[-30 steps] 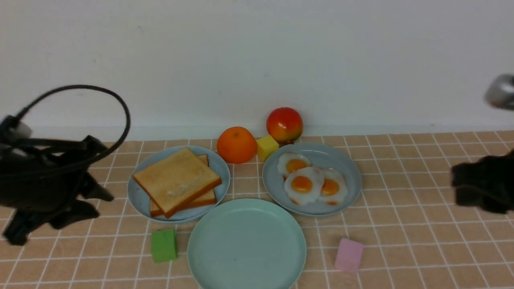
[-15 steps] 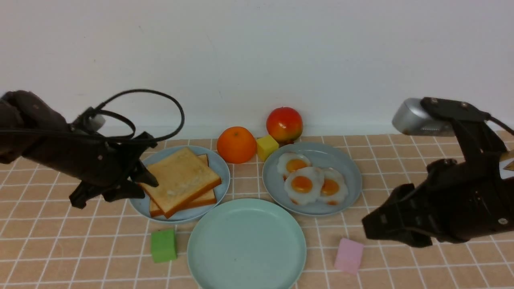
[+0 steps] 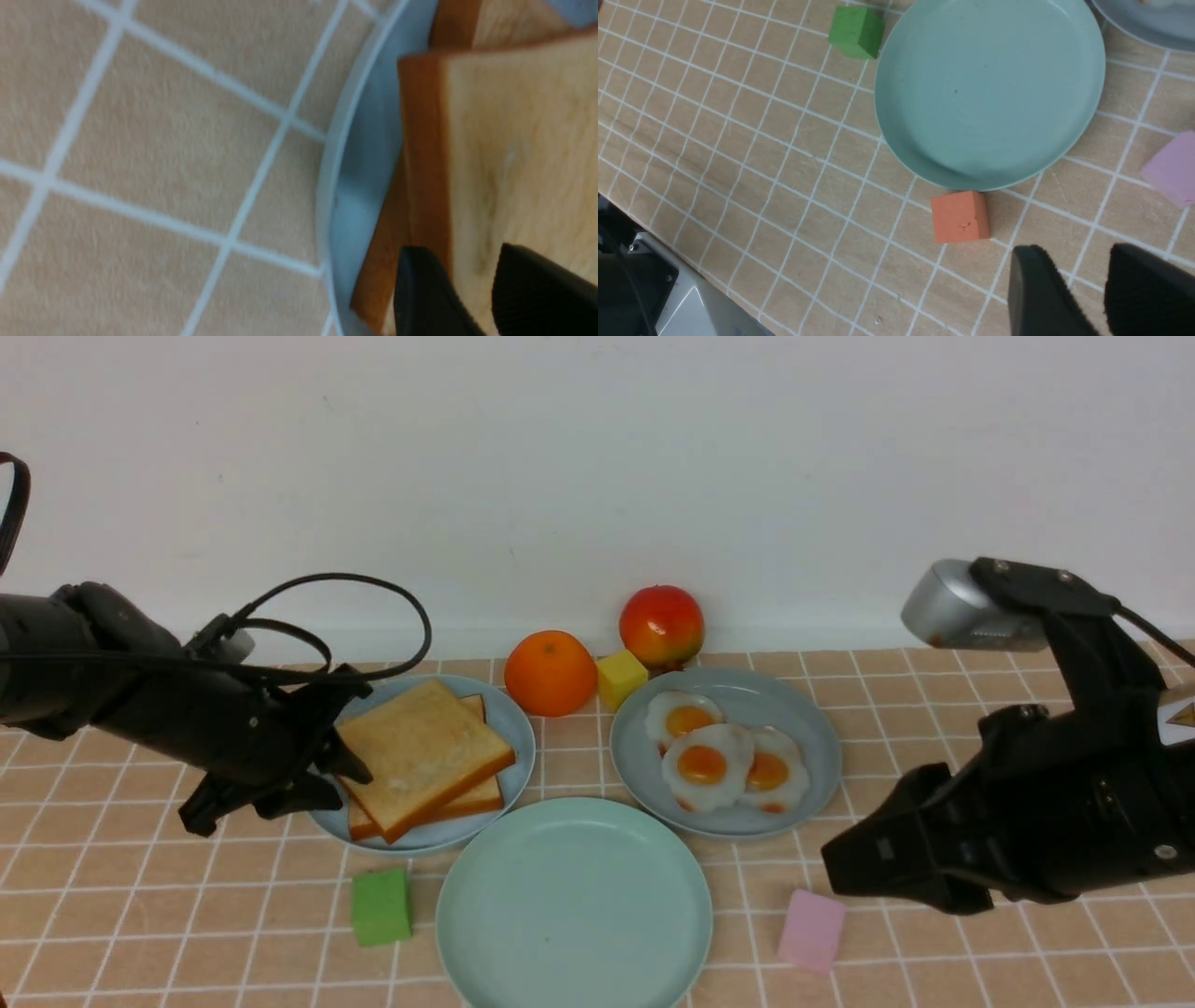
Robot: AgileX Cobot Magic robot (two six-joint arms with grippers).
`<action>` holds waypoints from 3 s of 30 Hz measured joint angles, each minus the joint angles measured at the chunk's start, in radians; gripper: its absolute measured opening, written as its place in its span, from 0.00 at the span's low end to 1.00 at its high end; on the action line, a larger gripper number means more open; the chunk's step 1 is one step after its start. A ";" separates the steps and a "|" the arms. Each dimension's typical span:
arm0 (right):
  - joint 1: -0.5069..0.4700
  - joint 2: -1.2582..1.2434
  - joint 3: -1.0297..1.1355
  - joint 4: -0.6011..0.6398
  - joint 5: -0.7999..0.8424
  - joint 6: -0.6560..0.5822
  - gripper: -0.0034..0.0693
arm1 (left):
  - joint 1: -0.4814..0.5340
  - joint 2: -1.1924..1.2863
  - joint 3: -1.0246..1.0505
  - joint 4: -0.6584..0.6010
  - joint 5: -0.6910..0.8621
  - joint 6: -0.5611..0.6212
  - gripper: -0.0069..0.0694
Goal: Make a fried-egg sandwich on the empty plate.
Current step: Use the left arm to grab a slice of bread, then use the left arm to put a slice of bread into the empty plate in the middle
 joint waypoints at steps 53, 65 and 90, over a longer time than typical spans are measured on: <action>0.000 0.000 0.001 -0.037 0.034 -0.002 0.38 | -0.189 -0.208 -0.010 -0.015 0.316 0.294 0.10; 0.000 0.000 0.001 -0.039 0.037 -0.002 0.38 | -0.290 -0.076 -0.009 0.065 0.269 0.204 0.10; -0.018 0.022 -0.074 -0.223 0.014 0.134 0.48 | -0.290 -0.119 -0.009 0.229 0.244 0.065 0.60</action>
